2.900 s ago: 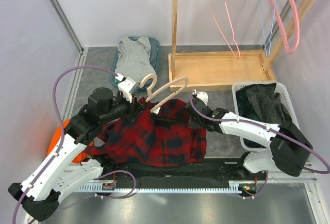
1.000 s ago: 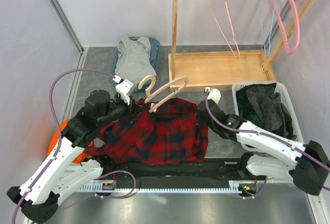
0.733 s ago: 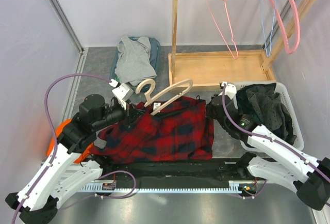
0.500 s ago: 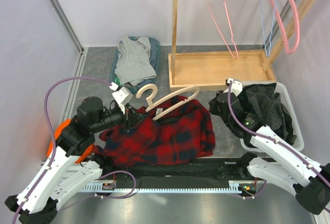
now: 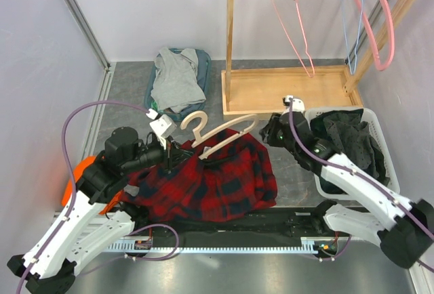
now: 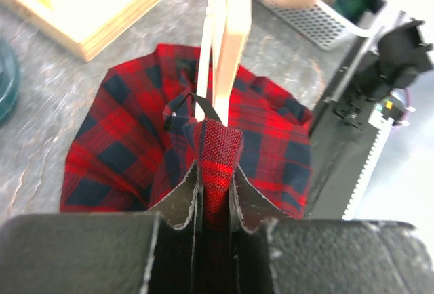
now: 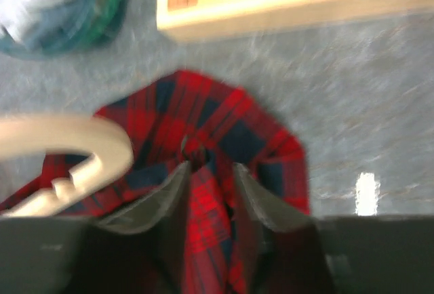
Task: Place the skirt on the hanger
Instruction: Hang the skirt on the hanger.
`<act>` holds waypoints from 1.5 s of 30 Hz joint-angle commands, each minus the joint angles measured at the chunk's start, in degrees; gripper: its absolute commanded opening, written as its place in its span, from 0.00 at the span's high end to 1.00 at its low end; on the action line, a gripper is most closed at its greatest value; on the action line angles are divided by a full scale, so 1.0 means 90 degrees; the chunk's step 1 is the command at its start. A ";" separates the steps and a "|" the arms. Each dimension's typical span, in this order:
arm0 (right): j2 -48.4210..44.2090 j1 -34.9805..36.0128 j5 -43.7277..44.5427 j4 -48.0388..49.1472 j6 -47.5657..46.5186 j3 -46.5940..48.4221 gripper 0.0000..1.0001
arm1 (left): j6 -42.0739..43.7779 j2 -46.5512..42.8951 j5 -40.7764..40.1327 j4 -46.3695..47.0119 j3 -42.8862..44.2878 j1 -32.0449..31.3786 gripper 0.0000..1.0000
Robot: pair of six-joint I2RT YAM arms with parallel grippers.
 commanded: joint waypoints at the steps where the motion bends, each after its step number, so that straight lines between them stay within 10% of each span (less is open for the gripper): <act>1: 0.0892 0.0010 -0.0745 0.0310 0.0164 0.0191 0.51 | -0.0379 0.0174 -0.0710 0.0338 0.0073 0.0008 0.98; 21: 0.3424 0.1064 0.0671 -0.0411 0.0438 0.1149 0.39 | -0.0448 0.0194 -0.0827 0.0407 -0.0045 0.0008 0.98; 45: 0.2020 0.1162 0.1149 -0.1369 0.0857 0.0114 1.00 | -0.0283 0.0057 -0.0925 0.0250 0.0024 0.0008 0.98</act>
